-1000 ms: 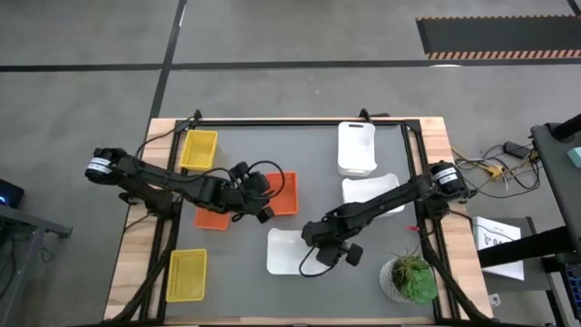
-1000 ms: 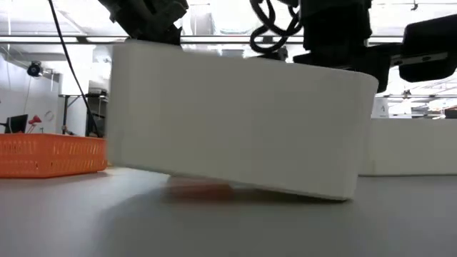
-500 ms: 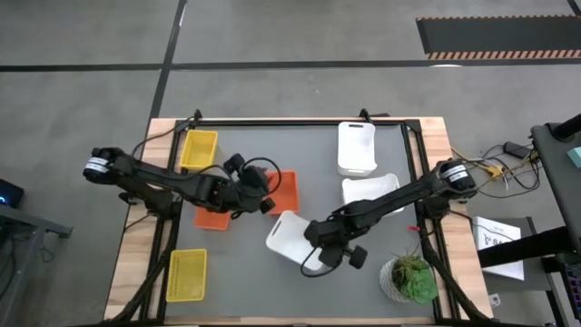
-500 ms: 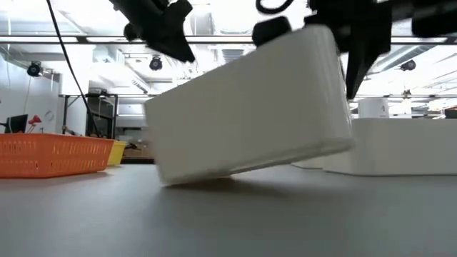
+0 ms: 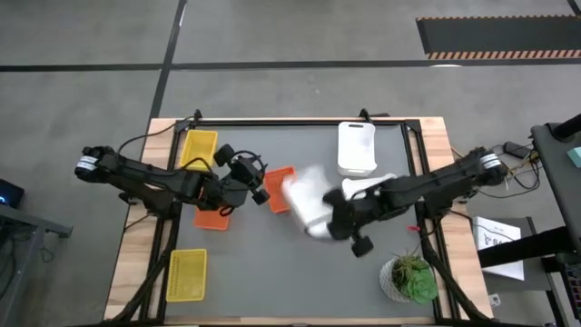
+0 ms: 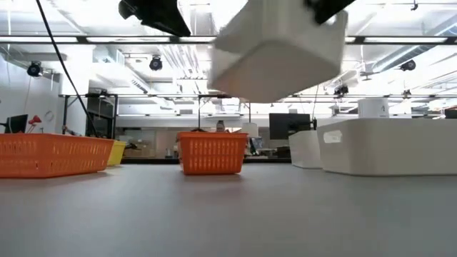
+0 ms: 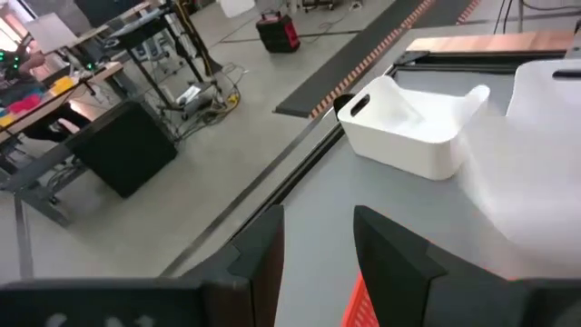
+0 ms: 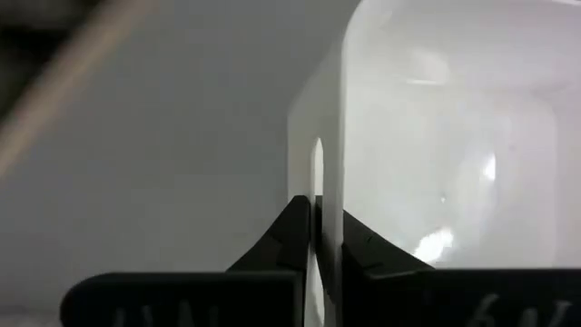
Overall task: Stack baskets by color
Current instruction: Stack the bottom white bin on top of the top white bin
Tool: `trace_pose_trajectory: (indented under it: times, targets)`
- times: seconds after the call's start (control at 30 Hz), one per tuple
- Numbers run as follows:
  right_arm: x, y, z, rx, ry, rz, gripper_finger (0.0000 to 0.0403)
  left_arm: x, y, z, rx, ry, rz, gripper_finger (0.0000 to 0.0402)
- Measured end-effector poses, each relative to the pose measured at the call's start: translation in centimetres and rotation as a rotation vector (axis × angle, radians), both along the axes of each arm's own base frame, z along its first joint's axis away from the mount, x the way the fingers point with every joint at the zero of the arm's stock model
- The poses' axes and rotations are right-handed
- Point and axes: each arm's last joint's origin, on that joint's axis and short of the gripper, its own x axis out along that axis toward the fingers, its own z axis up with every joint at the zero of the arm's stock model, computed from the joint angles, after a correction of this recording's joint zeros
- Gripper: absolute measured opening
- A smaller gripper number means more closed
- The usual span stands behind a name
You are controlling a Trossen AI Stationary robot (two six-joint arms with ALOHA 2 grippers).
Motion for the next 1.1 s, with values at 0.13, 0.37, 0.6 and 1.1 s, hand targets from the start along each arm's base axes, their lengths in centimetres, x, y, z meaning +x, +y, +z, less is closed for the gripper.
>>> trace_pose_trajectory:
  times: [0.13, 0.37, 0.6, 1.1]
  targets:
    - [-1.1, -3.2, 1.0, -0.117, -0.003, -0.289, 0.0008, 0.1, 0.0, -0.2, 0.001, 0.01, -0.001, 0.0118]
    - [-1.7, -10.7, 0.6, -0.122, 0.07, -0.625, 0.0008, 0.2, -0.1, -0.4, 0.0, 0.015, -0.003, 0.0118]
    - [-3.0, -16.9, -0.7, -0.123, 0.166, -0.7, 0.0008, 0.1, -0.1, -0.8, 0.003, 0.028, -0.002, 0.0118]
    - [-6.3, -20.0, -2.5, -0.037, 0.264, -0.579, 0.0008, 0.0, -0.1, -0.9, 0.005, 0.037, -0.004, 0.0118]
